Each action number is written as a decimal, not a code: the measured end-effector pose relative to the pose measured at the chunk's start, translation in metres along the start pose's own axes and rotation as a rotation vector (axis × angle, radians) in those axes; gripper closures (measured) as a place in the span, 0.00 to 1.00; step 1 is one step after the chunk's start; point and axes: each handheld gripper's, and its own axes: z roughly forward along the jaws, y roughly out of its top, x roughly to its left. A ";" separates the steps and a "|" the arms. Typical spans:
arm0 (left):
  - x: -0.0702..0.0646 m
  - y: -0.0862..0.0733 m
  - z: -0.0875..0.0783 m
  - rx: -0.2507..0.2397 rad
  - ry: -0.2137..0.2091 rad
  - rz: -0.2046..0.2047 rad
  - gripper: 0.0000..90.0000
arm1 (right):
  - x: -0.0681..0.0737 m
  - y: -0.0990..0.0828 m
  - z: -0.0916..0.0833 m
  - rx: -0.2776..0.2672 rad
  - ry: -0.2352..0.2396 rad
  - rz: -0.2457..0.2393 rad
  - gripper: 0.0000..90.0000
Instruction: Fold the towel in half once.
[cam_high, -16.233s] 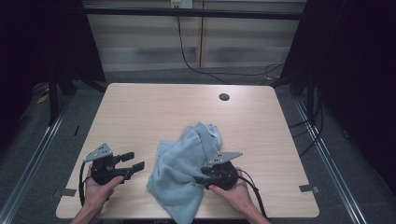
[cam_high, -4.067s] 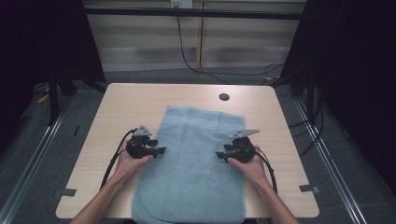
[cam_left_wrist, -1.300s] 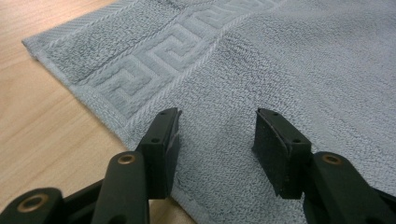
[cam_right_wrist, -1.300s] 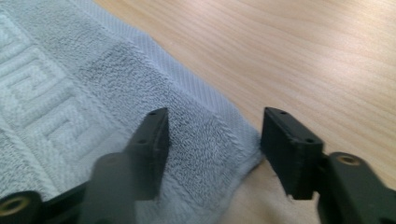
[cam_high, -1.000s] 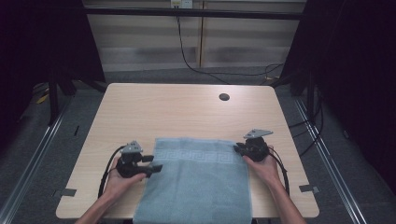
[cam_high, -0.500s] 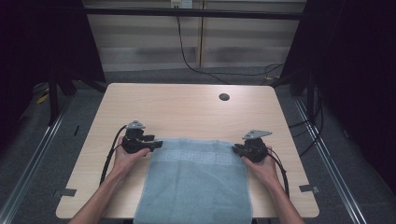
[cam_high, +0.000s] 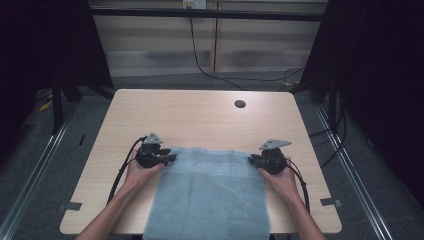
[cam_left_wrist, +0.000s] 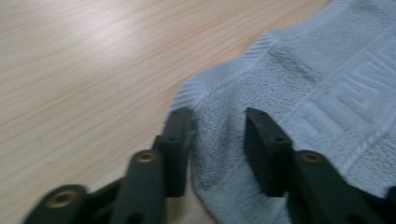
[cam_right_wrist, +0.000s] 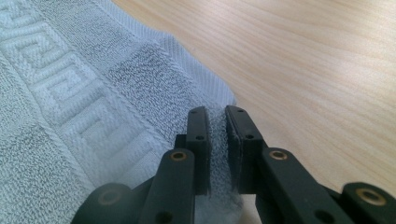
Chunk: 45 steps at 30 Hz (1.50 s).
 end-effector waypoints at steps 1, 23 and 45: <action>-0.001 0.000 0.001 -0.002 -0.007 0.007 0.77 | 0.000 0.000 0.000 0.001 -0.001 0.000 0.90; 0.000 0.006 -0.037 -0.130 -0.142 -0.078 0.94 | -0.004 0.018 -0.027 -0.154 0.156 0.133 0.96; 0.019 0.071 -0.079 -0.301 -0.102 -0.100 0.93 | -0.022 0.102 -0.051 -0.291 0.154 0.120 0.97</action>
